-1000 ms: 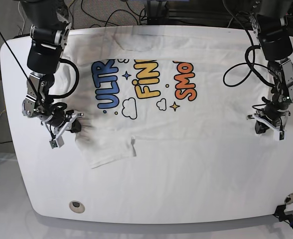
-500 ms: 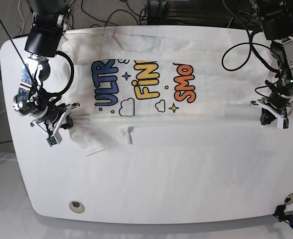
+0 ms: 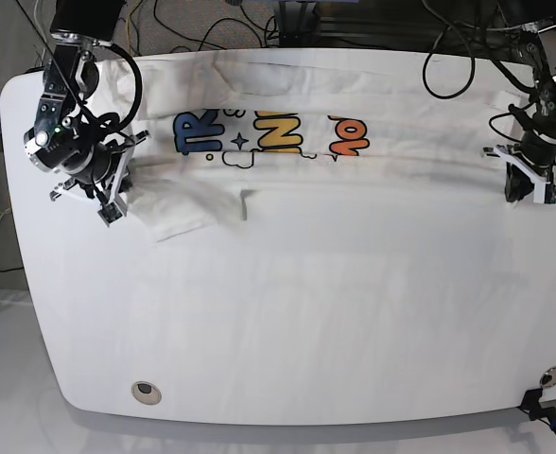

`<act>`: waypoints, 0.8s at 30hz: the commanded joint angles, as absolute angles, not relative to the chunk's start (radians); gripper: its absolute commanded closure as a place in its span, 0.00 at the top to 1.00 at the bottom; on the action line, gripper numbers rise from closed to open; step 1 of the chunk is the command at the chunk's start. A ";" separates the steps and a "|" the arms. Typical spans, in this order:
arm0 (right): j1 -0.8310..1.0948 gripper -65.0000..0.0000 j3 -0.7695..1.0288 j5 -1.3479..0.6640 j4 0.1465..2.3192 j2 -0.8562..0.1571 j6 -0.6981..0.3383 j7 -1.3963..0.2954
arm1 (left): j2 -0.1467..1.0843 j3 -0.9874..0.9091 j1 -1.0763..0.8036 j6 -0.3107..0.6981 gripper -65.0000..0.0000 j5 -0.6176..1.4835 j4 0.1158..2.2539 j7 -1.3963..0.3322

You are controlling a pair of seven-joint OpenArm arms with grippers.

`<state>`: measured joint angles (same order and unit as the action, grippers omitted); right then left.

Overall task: Fold the T-shirt properly
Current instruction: 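Fold the shirt body up over the collar fold with both grippers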

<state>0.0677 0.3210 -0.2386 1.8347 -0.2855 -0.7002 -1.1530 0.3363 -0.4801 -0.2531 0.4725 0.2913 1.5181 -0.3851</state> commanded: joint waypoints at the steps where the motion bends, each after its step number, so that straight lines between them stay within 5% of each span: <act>1: 0.108 0.00 0.329 -0.236 1.908 -0.303 -0.698 -1.173 | 0.361 -0.516 -0.262 0.460 0.00 0.298 1.540 -0.363; 16: 0.251 0.00 0.325 -0.226 1.905 -0.240 -0.698 -1.168 | 0.363 -0.499 -0.387 0.458 0.00 0.292 1.501 -0.366; 19: 0.248 0.20 0.325 -0.226 1.905 -0.242 -0.698 -1.168 | 0.375 -0.481 -0.384 0.456 0.00 0.234 1.481 -0.366; 22: 0.248 0.46 0.323 -0.226 1.905 -0.242 -0.698 -1.168 | 0.372 -0.481 -0.380 0.447 0.33 0.174 1.472 -0.366; 24: 0.240 0.62 0.321 -0.226 1.905 -0.242 -0.698 -1.168 | 0.375 -0.473 -0.358 0.395 0.38 0.166 1.472 -0.377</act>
<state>0.2554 0.3195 -0.2222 1.8893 -0.2298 -0.6994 -1.1793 0.3565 -0.4740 -0.3763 0.4492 0.1776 1.4612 -0.3702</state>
